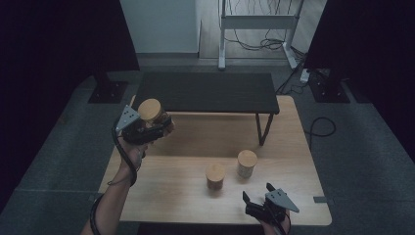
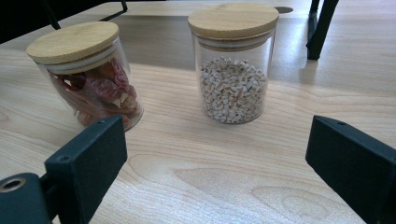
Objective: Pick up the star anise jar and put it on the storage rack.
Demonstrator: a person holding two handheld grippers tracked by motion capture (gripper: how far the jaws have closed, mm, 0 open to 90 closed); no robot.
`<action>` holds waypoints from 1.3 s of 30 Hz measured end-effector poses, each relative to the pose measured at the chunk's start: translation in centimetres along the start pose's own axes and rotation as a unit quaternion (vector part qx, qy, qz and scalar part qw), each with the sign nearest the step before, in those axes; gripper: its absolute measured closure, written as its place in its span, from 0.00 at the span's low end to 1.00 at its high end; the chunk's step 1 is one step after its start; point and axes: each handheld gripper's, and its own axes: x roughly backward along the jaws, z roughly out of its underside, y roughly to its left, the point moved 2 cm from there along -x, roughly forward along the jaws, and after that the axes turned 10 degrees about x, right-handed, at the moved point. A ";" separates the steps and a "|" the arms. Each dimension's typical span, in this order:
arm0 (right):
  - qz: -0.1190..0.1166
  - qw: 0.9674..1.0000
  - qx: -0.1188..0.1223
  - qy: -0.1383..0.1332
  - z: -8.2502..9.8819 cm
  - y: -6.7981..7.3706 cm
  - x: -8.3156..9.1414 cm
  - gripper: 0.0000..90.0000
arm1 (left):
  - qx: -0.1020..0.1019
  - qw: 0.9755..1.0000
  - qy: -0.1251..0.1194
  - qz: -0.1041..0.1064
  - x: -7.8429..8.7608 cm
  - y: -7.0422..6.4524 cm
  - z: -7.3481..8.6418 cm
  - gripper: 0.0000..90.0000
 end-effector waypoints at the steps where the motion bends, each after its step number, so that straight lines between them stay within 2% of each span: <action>1: 0.000 1.000 0.000 0.000 0.0 0.0 0.0 0.05 | -0.001 1.000 -0.001 0.000 0.0 -0.1 -0.1 0.29; 25: -0.008 1.000 -0.001 0.002 0.0 -0.1 0.0 0.05 | -0.010 1.000 -0.014 -0.015 -0.8 0.1 -2.1 0.29; 32: -0.009 1.000 -0.002 0.003 0.0 -0.2 -0.1 0.05 | -0.003 1.000 -0.021 -0.018 -1.6 0.4 -2.6 0.29; 36: -0.007 1.000 -0.005 0.003 0.0 -0.3 0.0 0.05 | 0.011 0.999 -0.029 -0.019 -2.0 0.8 -2.8 0.29; 39: -0.007 1.000 -0.005 0.003 0.0 -0.4 0.0 0.05 | 0.011 0.999 -0.031 -0.022 -2.1 0.7 -2.9 0.29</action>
